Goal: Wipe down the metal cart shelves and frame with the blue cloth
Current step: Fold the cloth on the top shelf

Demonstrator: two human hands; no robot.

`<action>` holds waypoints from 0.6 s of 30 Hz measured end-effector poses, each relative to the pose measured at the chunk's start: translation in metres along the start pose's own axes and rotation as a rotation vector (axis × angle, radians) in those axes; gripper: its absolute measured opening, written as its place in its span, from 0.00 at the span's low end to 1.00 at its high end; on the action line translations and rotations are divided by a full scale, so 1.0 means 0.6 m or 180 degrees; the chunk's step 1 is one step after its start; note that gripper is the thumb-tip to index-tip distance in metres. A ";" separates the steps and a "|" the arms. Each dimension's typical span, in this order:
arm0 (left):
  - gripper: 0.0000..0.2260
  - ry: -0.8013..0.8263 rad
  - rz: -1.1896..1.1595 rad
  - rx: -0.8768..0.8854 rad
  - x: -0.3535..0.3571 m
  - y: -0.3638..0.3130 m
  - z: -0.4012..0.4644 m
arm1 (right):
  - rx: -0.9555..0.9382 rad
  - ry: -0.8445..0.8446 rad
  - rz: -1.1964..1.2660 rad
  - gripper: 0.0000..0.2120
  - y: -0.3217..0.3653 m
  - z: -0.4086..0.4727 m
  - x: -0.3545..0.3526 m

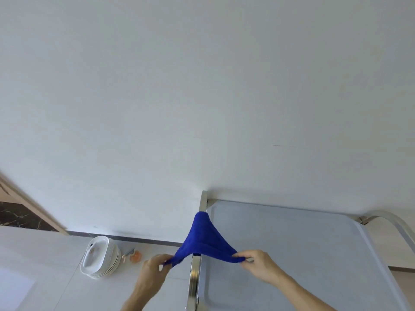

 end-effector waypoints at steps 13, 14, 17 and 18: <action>0.15 0.0454 -0.0455 0.0518 0.029 -0.118 0.009 | -0.0613 0.0144 -0.0061 0.21 0.144 0.018 0.064; 0.16 0.0444 -0.0422 0.0538 0.032 -0.120 0.008 | -0.0710 0.0105 -0.0021 0.20 0.152 0.014 0.069; 0.17 0.0313 -0.0300 0.0616 0.030 -0.122 0.005 | -0.0934 -0.0075 -0.0101 0.20 0.159 0.004 0.078; 0.17 0.0271 -0.0264 0.0662 0.029 -0.122 0.004 | -0.0980 -0.0101 -0.0209 0.19 0.157 0.002 0.080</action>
Point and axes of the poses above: each hand's wrist, its own z-axis towards the middle knuckle, its own x-axis out of the palm, y = z × x, the point moved 8 cm from there along z, towards the middle knuckle, and after that the axes turned 4 degrees about -z, right-handed, at the moved point
